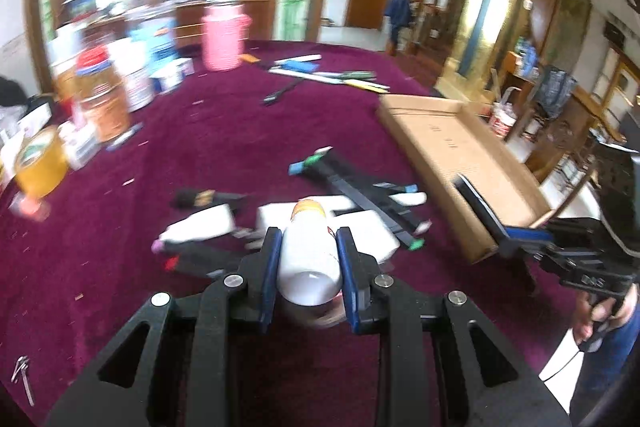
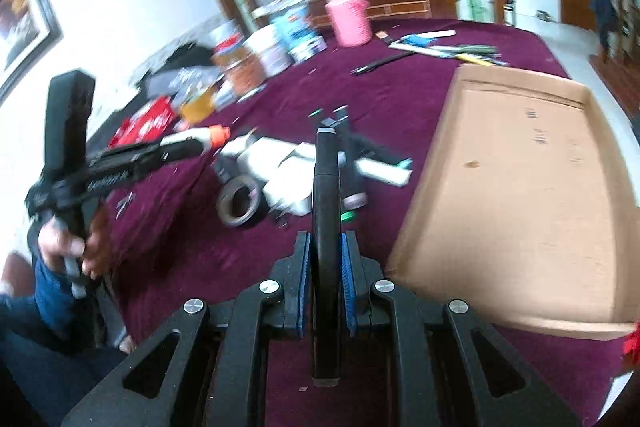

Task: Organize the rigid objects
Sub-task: 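Lower the black marker into the tray with the right tool while the left tool carries the glue bottle over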

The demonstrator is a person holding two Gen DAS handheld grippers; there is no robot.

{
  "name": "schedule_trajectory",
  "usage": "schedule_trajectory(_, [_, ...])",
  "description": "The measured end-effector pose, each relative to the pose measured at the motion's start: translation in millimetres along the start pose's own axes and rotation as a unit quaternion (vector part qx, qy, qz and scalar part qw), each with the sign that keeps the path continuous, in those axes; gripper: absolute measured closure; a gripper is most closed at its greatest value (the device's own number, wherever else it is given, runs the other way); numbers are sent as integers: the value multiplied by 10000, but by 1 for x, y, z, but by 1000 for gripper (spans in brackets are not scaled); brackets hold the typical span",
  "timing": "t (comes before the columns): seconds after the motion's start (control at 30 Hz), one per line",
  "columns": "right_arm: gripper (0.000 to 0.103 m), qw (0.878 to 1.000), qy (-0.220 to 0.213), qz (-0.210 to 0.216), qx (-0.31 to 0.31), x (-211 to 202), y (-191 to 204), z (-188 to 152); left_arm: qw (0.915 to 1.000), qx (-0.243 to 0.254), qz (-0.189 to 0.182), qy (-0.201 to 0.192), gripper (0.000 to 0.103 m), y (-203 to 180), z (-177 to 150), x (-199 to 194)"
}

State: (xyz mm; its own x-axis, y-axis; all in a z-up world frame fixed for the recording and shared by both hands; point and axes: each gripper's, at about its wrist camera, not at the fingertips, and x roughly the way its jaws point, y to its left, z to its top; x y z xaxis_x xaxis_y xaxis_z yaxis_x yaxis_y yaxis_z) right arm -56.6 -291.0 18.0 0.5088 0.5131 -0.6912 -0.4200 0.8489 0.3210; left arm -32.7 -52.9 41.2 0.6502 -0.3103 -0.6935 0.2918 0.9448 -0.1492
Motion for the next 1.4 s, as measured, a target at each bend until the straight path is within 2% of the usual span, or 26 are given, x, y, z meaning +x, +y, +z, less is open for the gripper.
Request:
schedule_trajectory(0.2, [90,9963,-359,-334,712,-24,-58,15,9976,289,-591,198,79,-62,26,29])
schedule_trajectory(0.37, [90,9889,-416,-650,1266,-25,-104,35,9929,405,-1058,356,79,-114,48,62])
schedule_trajectory(0.47, [90,9825,-354,-937,1570,-14,-130,49,9911,439,-1176,440,79,-140,57,82])
schedule_trajectory(0.6, [90,9745,-270,-939,2020,4,-160,51,9898,560,-1178,573,79,-169,57,116])
schedule_trajectory(0.8, [90,9750,-209,-901,2020,10,-169,34,9894,629,-1071,749,79,-176,39,136])
schedule_trajectory(0.97, [90,9779,-291,-897,1867,8,-169,34,9886,725,-1070,773,79,-180,31,143])
schedule_trajectory(1.1, [90,9799,-306,-935,1734,13,-163,36,9862,778,-1117,943,79,-185,25,155])
schedule_trajectory(1.3, [89,9810,-361,-1041,1596,12,-158,35,9856,953,-1101,857,79,-188,21,154])
schedule_trajectory(1.4, [85,9805,-495,-865,1691,8,-159,35,9867,961,-1077,751,79,-186,19,152])
